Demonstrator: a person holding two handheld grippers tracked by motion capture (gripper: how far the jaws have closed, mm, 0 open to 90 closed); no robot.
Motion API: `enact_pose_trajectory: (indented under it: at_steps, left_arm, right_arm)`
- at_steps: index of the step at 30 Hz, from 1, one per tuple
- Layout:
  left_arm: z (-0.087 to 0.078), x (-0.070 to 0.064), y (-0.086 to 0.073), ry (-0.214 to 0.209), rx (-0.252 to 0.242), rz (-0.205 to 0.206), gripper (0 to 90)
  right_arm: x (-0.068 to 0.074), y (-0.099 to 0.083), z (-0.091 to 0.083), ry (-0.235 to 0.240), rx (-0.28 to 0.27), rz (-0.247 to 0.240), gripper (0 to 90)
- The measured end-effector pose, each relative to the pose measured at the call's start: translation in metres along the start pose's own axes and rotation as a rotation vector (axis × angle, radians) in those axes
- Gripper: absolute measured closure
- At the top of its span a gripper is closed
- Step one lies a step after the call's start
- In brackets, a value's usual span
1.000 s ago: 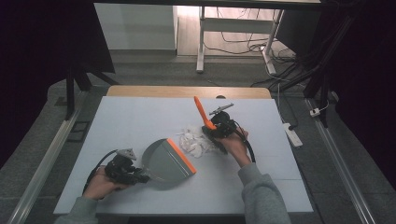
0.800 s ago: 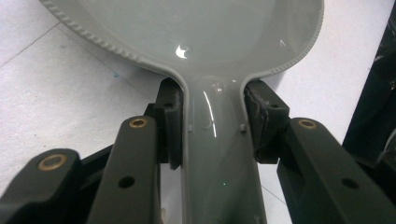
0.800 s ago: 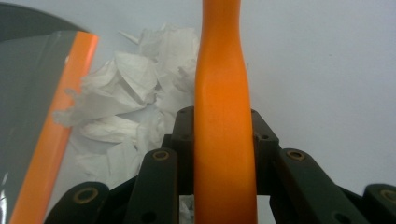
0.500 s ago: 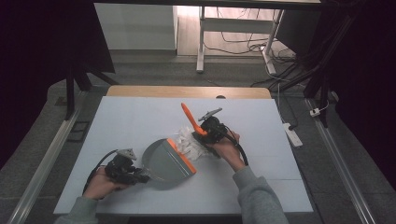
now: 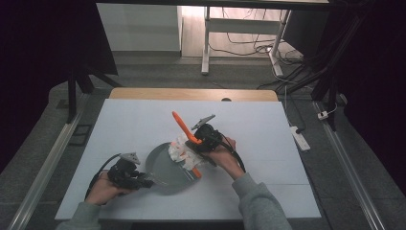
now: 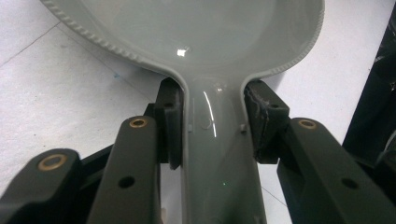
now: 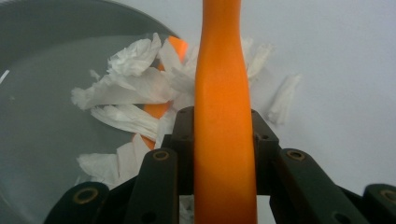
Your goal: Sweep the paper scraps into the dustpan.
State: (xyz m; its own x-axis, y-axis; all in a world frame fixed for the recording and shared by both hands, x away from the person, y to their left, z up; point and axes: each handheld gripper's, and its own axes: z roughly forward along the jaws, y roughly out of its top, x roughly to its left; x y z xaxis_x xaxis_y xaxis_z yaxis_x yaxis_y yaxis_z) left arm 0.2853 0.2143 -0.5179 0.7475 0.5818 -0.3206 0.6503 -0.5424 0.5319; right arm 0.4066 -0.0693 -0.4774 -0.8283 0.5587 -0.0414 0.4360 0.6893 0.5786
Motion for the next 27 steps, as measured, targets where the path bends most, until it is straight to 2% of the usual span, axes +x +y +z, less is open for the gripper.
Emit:
enact_pose_trajectory:
  at_steps: [21,23,25,27]
  left_arm:
    - [0.000,0.000,0.000,0.000,0.001,-0.001,61.5]
    - [0.000,0.000,0.000,0.001,0.001,-0.001,61.5]
    - [0.000,0.000,0.000,0.000,0.001,0.000,61.5]
    - [0.000,0.000,0.000,0.000,0.000,-0.002,61.5]
  right_arm:
    - [0.039,0.007,0.003,0.112,-0.017,-0.077,70.4]
    - [0.043,0.007,0.002,0.121,-0.022,-0.095,70.5]
    - [0.044,0.008,-0.001,0.137,-0.037,-0.091,70.5]
    - [0.043,0.009,-0.007,0.134,-0.059,-0.082,70.5]
